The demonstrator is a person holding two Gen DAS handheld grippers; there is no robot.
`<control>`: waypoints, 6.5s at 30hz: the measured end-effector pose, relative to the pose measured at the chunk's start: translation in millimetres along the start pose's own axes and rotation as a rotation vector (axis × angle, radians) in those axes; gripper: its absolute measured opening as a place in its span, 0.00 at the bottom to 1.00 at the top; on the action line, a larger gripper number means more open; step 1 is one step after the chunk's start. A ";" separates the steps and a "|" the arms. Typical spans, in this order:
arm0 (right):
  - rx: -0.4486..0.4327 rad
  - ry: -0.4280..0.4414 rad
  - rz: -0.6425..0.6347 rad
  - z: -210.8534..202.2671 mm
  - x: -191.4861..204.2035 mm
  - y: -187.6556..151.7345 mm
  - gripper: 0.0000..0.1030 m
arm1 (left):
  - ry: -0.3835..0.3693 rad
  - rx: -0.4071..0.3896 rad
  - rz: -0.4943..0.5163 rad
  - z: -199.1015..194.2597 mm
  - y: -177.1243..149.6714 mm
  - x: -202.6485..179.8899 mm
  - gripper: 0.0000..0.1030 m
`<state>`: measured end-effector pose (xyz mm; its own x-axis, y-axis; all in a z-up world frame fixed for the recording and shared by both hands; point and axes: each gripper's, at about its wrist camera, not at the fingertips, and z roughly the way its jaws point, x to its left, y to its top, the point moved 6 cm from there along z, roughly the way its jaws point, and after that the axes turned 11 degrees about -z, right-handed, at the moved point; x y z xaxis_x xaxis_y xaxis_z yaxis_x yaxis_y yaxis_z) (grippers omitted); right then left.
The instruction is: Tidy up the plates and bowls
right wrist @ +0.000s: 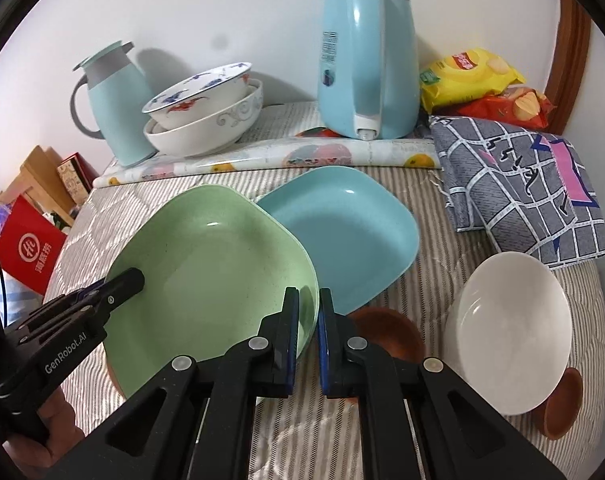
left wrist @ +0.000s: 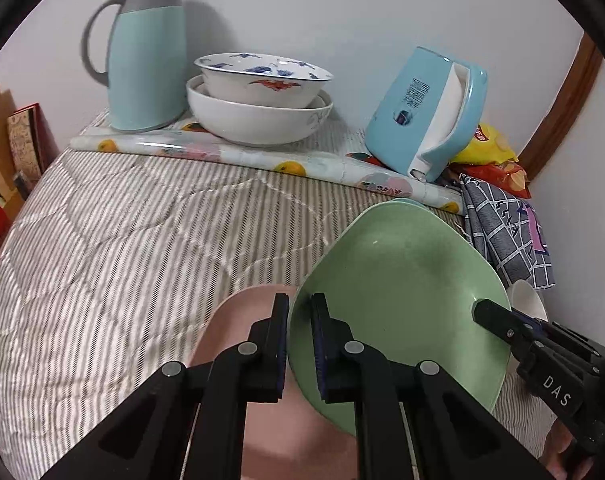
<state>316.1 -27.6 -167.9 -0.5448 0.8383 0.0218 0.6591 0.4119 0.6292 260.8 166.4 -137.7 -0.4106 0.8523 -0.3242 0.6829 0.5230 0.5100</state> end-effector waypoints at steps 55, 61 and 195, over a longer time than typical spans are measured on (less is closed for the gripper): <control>-0.035 -0.001 -0.051 -22.7 15.3 -29.5 0.48 | 0.059 0.002 -0.040 -37.2 -33.3 35.9 0.44; -0.087 -0.034 0.009 -48.0 -26.2 -21.3 0.50 | 0.062 -0.013 -0.014 -38.1 -30.5 8.4 0.45; -0.152 0.003 0.041 -110.7 -13.8 -33.3 0.06 | -0.020 -0.083 -0.048 -92.8 -48.5 -36.8 0.10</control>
<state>244.3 -92.4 -103.2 -0.5205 0.8523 0.0518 0.5951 0.3186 0.7379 186.8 110.7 -76.5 -0.4293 0.8260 -0.3652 0.6100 0.5634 0.5572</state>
